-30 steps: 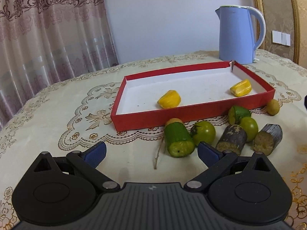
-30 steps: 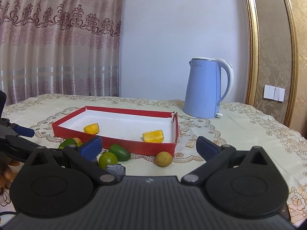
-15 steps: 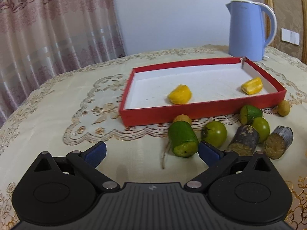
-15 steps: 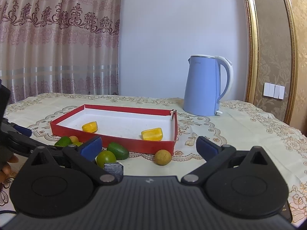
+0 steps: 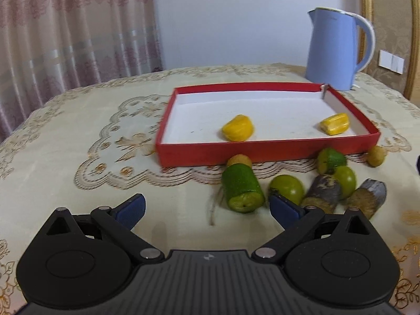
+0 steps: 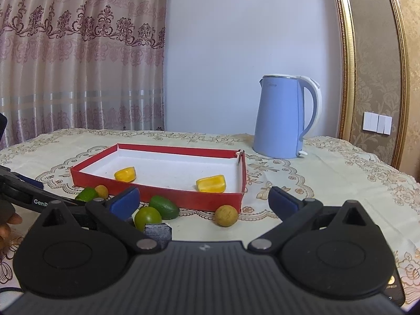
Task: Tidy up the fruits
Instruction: 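Lift both open grippers out of the tray back toward the remaining fruits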
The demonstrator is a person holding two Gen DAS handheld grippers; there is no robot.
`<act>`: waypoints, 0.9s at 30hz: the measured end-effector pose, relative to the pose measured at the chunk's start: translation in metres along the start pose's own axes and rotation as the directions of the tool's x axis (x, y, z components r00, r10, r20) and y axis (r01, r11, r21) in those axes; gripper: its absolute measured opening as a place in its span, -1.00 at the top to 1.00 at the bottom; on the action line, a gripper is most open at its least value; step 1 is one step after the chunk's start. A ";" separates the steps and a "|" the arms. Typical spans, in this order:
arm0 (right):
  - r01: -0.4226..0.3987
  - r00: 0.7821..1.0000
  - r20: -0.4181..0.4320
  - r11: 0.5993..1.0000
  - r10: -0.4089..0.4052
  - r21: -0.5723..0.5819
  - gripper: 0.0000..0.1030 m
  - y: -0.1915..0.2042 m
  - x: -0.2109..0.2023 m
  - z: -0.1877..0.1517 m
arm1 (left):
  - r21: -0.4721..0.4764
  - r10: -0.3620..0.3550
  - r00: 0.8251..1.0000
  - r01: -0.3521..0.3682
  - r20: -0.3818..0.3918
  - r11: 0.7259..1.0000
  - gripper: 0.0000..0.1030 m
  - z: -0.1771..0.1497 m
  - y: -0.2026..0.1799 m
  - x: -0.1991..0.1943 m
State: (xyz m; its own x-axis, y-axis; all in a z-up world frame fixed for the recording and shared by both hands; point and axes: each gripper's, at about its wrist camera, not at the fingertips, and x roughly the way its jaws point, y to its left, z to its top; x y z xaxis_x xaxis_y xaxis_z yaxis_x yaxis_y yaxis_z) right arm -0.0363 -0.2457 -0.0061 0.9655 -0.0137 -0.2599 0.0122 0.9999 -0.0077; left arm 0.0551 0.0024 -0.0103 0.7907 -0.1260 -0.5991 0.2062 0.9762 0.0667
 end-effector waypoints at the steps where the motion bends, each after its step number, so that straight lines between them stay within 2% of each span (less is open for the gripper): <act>1: 0.000 1.000 0.000 1.000 0.000 0.001 -1.00 0.000 0.000 0.000 | 0.004 0.001 1.000 -0.001 0.000 1.000 -0.97 0.001 -0.002 0.001; 8: 0.001 1.000 0.002 1.000 -0.001 -0.011 -1.00 0.002 -0.001 0.000 | -0.003 0.045 0.999 -0.046 -0.005 0.999 -0.95 0.007 -0.004 0.006; 12: 0.005 1.000 0.011 1.000 -0.004 -0.013 -1.00 0.002 -0.004 0.000 | 0.034 0.073 0.997 -0.073 0.002 0.997 -0.93 0.000 -0.004 0.000; 16: -0.001 1.000 0.007 1.000 0.001 -0.010 -1.00 0.004 -0.003 -0.001 | 0.029 0.035 0.999 -0.035 -0.014 0.999 -0.93 -0.001 -0.001 0.001; 21: -0.001 1.000 0.012 1.000 0.001 -0.018 -1.00 0.005 -0.006 0.000 | 0.074 0.017 0.999 -0.014 -0.029 0.997 -0.93 -0.004 -0.011 0.006; 27: 0.002 1.000 0.002 1.000 -0.002 -0.009 -1.00 0.004 -0.004 -0.001 | 0.068 0.055 0.998 -0.053 -0.026 0.996 -0.94 0.004 -0.013 0.015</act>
State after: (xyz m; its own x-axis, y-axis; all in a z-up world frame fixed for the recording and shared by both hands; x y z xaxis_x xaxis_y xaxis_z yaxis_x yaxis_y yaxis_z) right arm -0.0400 -0.2414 -0.0061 0.9661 -0.0159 -0.2577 0.0120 0.9998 -0.0168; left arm 0.0668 -0.0127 -0.0167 0.7856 -0.0677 -0.6150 0.2025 0.9674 0.1522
